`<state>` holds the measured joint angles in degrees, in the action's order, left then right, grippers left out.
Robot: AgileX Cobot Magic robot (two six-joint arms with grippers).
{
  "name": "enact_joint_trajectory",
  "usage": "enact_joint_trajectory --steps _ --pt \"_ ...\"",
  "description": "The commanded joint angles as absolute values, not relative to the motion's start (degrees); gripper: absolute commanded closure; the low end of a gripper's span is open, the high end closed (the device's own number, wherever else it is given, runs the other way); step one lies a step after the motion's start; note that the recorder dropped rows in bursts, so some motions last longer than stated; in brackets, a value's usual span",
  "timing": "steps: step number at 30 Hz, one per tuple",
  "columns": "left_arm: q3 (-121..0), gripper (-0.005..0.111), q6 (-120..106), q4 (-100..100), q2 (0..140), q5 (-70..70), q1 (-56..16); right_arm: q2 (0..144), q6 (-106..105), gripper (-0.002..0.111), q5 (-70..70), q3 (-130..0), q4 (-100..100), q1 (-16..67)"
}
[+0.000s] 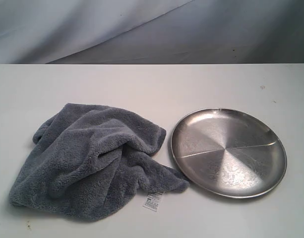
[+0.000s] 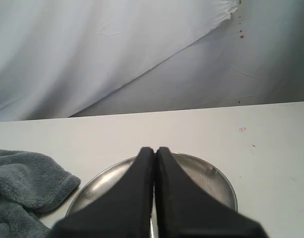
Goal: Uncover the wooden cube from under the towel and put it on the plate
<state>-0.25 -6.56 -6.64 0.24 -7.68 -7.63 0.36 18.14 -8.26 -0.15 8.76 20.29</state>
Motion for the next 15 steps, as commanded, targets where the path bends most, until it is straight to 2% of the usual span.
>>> enact_joint_trajectory --steps 1,12,15 --pt "0.00 0.107 -6.41 -6.74 0.00 -7.56 -7.91 0.00 18.05 0.108 -8.26 0.00 9.44 19.85" --pt "0.00 0.107 -6.41 -6.74 0.00 -7.56 -7.91 0.00 18.19 0.108 -6.39 0.00 9.44 19.85" --pt "0.00 0.107 -6.41 -6.74 0.00 -7.56 -7.91 0.00 21.53 0.108 -5.04 0.00 4.12 19.85"
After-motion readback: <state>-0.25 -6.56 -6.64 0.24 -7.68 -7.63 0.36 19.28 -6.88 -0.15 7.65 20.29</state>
